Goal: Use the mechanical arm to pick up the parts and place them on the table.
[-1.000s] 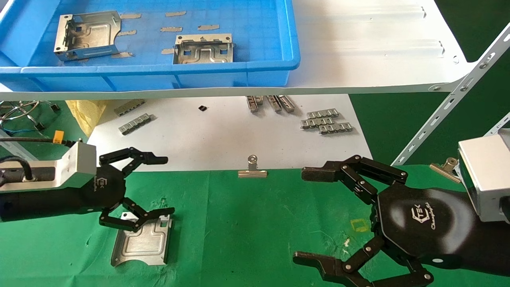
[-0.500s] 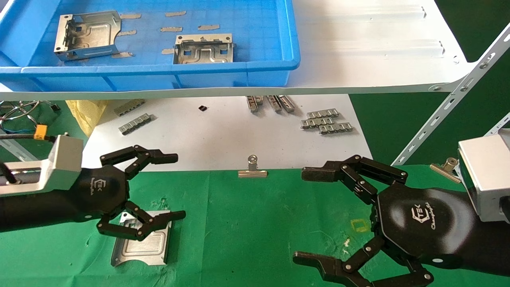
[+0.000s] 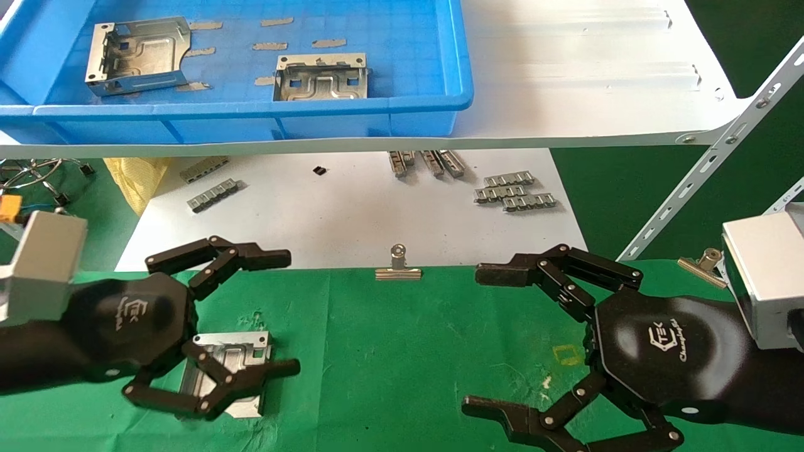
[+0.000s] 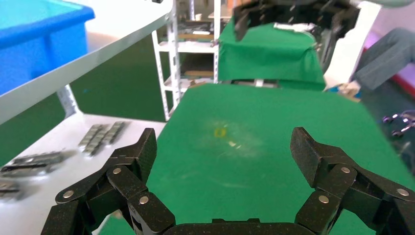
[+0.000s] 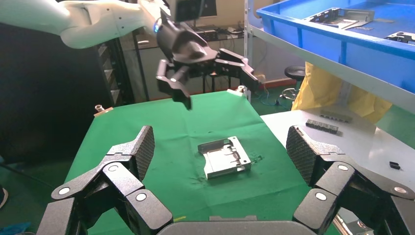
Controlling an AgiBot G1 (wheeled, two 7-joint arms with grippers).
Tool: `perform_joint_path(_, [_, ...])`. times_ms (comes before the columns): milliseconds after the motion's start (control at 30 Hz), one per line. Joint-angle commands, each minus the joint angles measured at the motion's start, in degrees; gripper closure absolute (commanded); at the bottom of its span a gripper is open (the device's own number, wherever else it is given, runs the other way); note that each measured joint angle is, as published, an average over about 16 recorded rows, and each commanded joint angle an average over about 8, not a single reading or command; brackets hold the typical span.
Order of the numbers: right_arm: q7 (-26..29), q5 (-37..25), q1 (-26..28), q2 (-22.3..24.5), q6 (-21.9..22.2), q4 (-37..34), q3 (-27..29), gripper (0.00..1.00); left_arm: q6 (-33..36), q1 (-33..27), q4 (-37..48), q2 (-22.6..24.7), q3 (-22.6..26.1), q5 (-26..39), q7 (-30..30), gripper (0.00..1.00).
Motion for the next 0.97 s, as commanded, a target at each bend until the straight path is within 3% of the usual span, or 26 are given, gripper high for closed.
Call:
perform_joint_path(33, [0.0,0.0,0.0,0.0,0.0,0.0,0.0,0.00,-0.2,1.3,-2.2,-0.5,-1.2,-0.7,-1.7,0.00])
perform_joint_path(400, [0.0,0.0,0.0,0.0,0.0,0.0,0.0,0.00,-1.0,6.9,-12.3,-2.6,-6.6,-3.8,-8.8,0.00])
perform_joint_path(967, [0.0,0.0,0.0,0.0,0.0,0.0,0.0,0.00,-1.1,6.7,-11.9,-2.5,-6.5,-3.7,-8.6,0.00])
